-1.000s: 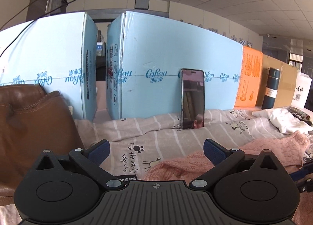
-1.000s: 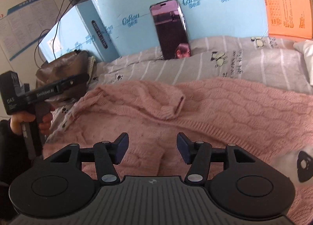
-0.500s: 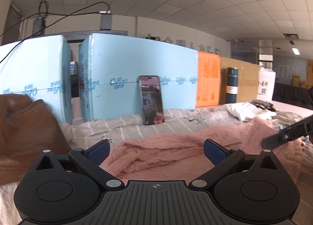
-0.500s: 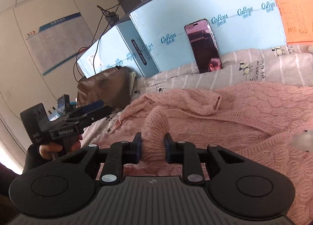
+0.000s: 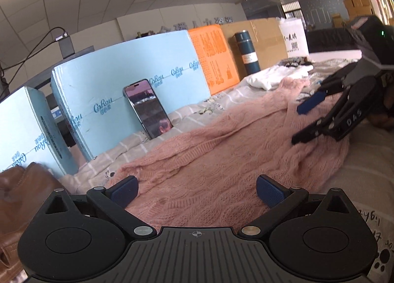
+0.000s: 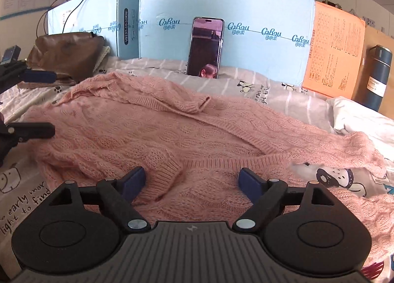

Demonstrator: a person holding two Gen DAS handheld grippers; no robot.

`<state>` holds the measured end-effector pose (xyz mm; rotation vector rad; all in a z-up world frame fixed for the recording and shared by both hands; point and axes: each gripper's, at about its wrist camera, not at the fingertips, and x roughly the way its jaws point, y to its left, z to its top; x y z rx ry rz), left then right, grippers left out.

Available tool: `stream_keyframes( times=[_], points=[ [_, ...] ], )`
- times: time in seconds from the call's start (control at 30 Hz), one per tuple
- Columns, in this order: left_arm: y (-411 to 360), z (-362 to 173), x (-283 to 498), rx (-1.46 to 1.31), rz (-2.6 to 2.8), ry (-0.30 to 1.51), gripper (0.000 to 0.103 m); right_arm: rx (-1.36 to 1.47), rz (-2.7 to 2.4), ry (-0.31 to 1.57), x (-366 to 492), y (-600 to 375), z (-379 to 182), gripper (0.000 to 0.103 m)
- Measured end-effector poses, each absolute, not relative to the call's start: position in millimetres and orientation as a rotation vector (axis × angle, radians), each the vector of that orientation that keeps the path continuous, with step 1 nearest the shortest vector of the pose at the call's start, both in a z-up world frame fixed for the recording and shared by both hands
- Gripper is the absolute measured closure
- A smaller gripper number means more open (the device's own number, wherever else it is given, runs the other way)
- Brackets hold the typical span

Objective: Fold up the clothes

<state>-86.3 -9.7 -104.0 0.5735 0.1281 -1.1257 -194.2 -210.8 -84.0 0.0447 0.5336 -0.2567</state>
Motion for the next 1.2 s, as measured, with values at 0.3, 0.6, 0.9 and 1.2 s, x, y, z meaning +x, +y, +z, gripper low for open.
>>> stream_keyframes(
  times=[0.3, 0.6, 0.9, 1.2],
  points=[
    [14.9, -101.6, -109.9, 0.701, -1.255, 0.171, 0.0, -0.058, -0.306, 0.477, -261.2, -223.3, -67.5, 0.014],
    [-10.8, -116.8, -123.1, 0.833, -1.246, 0.11, 0.0, -0.29, -0.306, 0.641, -289.6, -211.5, -82.6, 0.012],
    [-25.4, -120.1, -119.8, 0.834, -1.268, 0.046, 0.0, -0.295, -0.217, 0.587, -262.6, -209.7, -86.7, 0.01],
    [0.1, -111.9, -73.7, 0.749, -1.139, 0.153, 0.019, -0.079, -0.388, 0.531, -291.9, -278.9, -79.2, 0.016]
  ],
)
